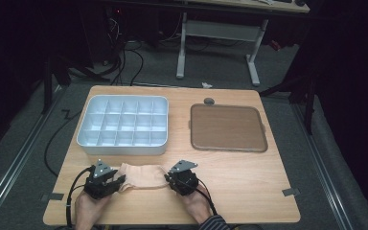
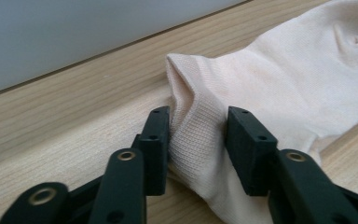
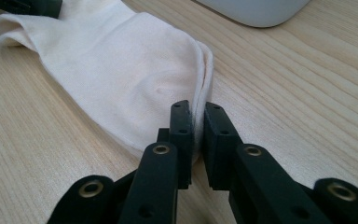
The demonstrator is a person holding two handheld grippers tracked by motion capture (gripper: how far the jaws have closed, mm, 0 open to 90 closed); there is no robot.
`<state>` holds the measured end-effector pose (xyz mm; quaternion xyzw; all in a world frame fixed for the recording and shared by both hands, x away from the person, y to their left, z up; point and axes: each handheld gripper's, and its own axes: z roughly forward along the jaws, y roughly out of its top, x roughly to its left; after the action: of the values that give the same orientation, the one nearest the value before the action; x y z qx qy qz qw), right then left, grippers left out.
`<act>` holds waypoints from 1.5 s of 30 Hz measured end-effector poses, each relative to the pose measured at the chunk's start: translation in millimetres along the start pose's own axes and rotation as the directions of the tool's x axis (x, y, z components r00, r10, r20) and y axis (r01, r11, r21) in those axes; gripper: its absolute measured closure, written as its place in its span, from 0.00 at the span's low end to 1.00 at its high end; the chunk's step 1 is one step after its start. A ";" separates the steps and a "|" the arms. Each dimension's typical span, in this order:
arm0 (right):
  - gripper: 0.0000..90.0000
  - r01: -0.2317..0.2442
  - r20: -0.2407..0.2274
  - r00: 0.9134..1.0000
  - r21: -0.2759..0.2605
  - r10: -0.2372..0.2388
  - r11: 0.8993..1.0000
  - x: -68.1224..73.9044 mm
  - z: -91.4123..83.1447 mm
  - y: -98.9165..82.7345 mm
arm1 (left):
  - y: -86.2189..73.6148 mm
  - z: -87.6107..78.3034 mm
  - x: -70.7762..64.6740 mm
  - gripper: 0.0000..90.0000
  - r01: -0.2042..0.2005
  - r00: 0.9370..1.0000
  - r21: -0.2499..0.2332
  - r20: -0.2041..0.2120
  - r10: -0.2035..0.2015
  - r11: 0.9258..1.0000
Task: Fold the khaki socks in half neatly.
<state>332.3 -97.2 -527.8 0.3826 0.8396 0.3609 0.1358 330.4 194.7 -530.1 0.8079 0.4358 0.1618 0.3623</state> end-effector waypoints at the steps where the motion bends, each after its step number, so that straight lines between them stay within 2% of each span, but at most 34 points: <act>1: 0.94 0.002 0.000 1.000 0.001 -0.002 1.000 0.0 -0.1 0.1 | 0.3 0.0 -0.2 0.71 -0.001 1.000 0.001 0.003 0.001 1.000; 11: 0.96 0.014 0.006 1.000 -0.006 -0.014 1.000 1.1 -0.2 0.0 | 4.2 1.1 0.3 0.87 -0.005 0.999 0.021 0.049 0.004 1.000; 16: 0.96 0.002 0.004 1.000 -0.012 -0.002 1.000 -0.2 -2.5 0.2 | 5.2 -0.4 2.6 0.89 0.035 0.997 0.004 0.076 -0.035 0.999; 19: 0.96 -0.008 0.000 1.000 -0.032 0.008 0.999 -1.2 -7.3 -0.3 | 7.2 -2.8 2.3 0.90 0.041 0.995 -0.005 0.087 -0.040 0.999; 23: 0.96 0.000 0.003 1.000 -0.047 0.000 0.999 -2.6 -13.3 -1.2 | 10.0 -4.7 -1.1 0.90 0.034 0.994 -0.009 0.106 -0.033 0.999; 27: 0.96 -0.016 0.000 1.000 -0.058 0.016 0.998 -6.4 -18.2 -2.8 | 13.2 -6.4 -5.3 0.90 0.030 0.993 -0.022 0.117 -0.028 0.999; 36: 0.96 -0.013 0.027 1.000 -0.067 0.014 0.998 -14.3 -32.0 -8.6 | 23.9 -4.6 -19.8 0.90 -0.016 0.992 -0.028 0.127 0.019 0.999; 45: 0.96 -0.024 0.051 0.998 -0.069 0.028 0.997 -23.1 -47.0 -16.0 | 33.4 -1.1 -28.5 0.90 -0.020 0.984 -0.044 0.174 0.027 0.999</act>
<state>315.4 -145.1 -507.3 0.3978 0.8178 0.3813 0.1660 333.3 159.9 -503.5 0.8162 0.3893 0.1036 0.4141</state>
